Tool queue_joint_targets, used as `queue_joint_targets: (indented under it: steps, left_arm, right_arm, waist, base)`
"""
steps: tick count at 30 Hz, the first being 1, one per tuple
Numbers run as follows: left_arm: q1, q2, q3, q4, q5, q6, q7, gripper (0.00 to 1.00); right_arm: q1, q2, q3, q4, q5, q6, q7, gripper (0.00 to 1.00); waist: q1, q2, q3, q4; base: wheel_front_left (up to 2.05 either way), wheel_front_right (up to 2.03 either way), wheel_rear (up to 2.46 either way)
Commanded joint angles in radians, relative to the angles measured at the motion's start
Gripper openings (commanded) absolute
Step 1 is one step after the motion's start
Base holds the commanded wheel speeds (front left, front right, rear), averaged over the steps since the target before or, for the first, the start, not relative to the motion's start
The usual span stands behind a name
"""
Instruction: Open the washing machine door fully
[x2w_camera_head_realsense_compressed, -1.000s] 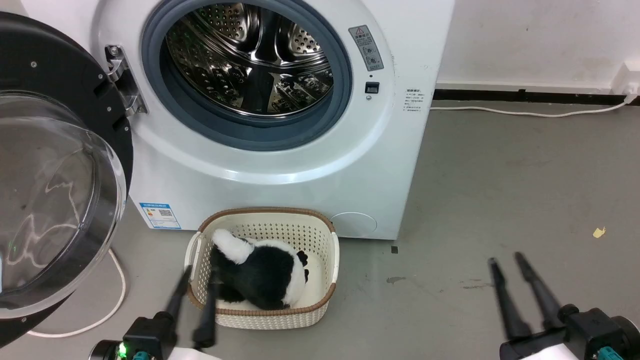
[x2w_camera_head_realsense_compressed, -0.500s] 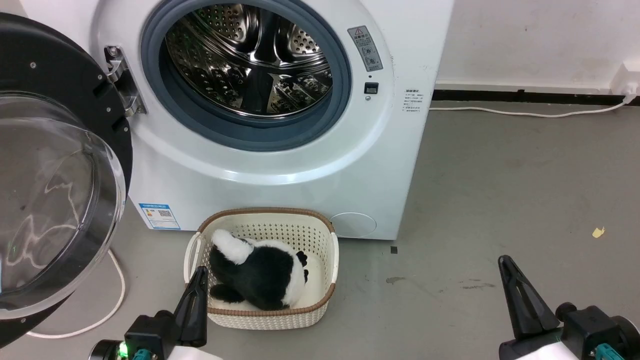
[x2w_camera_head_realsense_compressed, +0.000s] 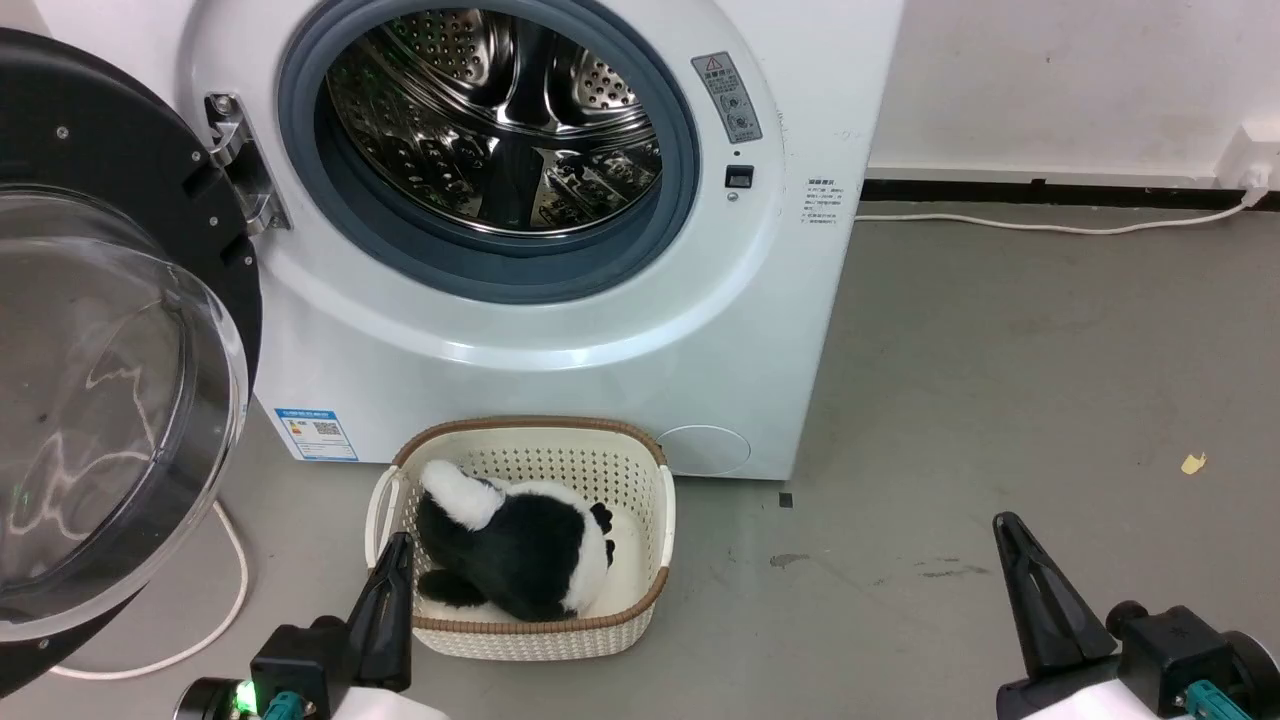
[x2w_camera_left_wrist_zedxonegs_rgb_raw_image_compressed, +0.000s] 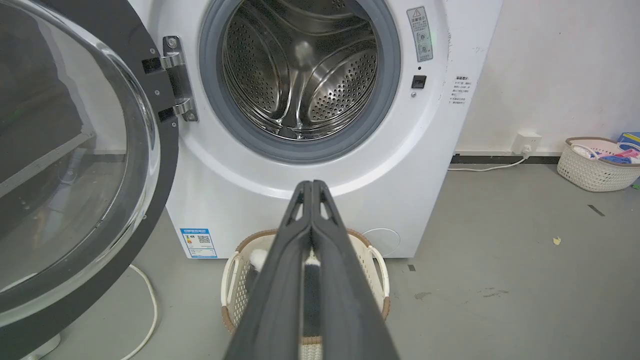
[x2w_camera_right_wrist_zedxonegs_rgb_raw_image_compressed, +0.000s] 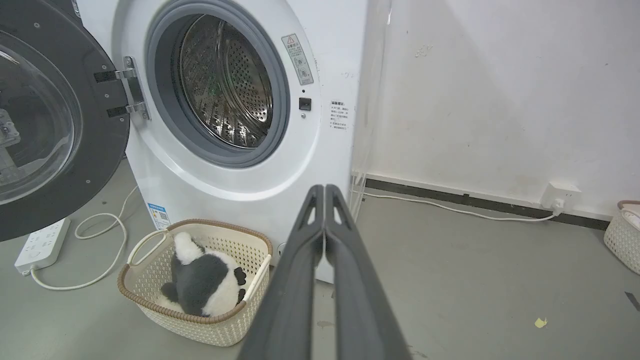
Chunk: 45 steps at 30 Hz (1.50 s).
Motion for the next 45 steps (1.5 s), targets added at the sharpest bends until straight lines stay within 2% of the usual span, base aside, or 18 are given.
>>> queue_joint_targets:
  steps: [1,45]
  left_arm:
    - [-0.012,-0.007,0.004,-0.006,0.007,0.003,0.006,0.0]
    - [-0.032,-0.027,0.033,-0.03,0.057,0.005,0.093,0.0]
  right_arm:
    - [-0.014,0.0,0.002,0.002,-0.003,0.0,0.005,0.0]
    - [-0.041,0.001,0.007,0.005,-0.009,0.0,0.095,0.0]
  waist:
    - [0.0,0.0,0.0,0.0]
    - [0.0,0.0,-0.003,-0.012]
  base:
    - [0.0,0.0,0.0]
    - [0.0,0.0,0.0]
